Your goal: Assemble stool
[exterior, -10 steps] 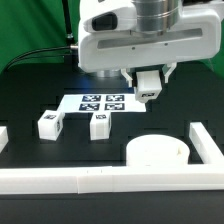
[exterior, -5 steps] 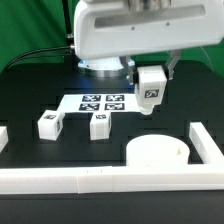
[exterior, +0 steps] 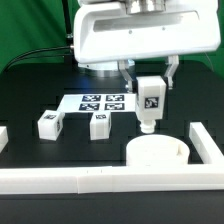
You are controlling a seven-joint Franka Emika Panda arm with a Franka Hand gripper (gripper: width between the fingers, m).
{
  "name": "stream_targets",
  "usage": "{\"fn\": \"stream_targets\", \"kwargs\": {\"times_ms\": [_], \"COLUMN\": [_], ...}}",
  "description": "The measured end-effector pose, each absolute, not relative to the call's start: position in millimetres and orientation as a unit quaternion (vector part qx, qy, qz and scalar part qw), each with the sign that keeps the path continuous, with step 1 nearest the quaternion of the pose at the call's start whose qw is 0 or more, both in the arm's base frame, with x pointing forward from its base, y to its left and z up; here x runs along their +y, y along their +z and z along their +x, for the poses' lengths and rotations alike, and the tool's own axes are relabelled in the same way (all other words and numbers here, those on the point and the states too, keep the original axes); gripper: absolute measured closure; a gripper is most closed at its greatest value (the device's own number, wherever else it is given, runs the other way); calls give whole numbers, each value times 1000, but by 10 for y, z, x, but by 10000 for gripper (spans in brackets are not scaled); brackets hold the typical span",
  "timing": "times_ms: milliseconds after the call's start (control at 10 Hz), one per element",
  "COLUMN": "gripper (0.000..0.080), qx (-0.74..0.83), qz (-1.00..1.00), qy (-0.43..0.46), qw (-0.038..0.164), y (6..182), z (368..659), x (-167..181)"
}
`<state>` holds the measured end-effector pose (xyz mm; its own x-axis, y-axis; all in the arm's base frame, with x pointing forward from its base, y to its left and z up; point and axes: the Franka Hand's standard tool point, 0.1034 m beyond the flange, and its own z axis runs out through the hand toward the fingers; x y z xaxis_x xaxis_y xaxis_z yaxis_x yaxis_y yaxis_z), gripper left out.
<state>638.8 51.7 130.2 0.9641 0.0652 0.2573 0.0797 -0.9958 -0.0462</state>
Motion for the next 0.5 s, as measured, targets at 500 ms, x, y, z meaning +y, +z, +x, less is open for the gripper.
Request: {"fn": "stream_targets", "kwargs": {"times_ms": [500], "gripper": [462], "qx": [-59], "qz": [-989], "qy": [-135], "qw": [27], "y": [1310], "z": [6592], "x": [494]}}
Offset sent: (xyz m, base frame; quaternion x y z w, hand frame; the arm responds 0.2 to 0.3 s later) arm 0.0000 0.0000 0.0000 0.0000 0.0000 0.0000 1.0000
